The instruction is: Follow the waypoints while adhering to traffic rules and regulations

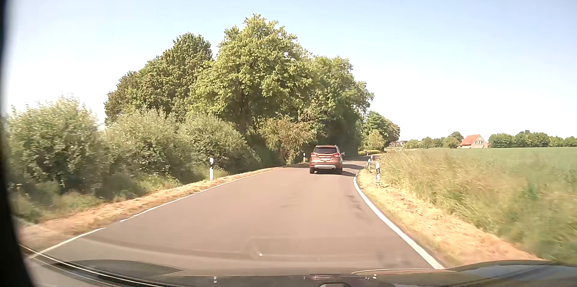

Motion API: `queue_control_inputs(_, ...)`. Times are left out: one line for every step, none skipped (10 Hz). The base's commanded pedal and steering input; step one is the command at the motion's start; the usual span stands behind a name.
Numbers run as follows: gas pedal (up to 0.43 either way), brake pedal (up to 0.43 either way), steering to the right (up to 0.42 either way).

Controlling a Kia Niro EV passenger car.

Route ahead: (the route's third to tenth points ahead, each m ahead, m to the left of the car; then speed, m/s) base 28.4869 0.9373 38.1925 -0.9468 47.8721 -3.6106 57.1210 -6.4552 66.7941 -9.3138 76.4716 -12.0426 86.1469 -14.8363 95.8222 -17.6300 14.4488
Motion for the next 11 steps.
queue_control_inputs(0.177,0.000,0.018)
queue_control_inputs(0.177,0.000,0.018)
queue_control_inputs(0.169,0.000,0.019)
queue_control_inputs(0.169,0.000,0.020)
queue_control_inputs(0.157,0.000,0.024)
queue_control_inputs(0.150,0.000,0.026)
queue_control_inputs(0.130,0.000,0.029)
queue_control_inputs(0.130,0.000,0.030)
queue_control_inputs(0.098,0.000,0.031)
queue_control_inputs(0.098,0.000,0.031)
queue_control_inputs(0.098,0.000,0.032)
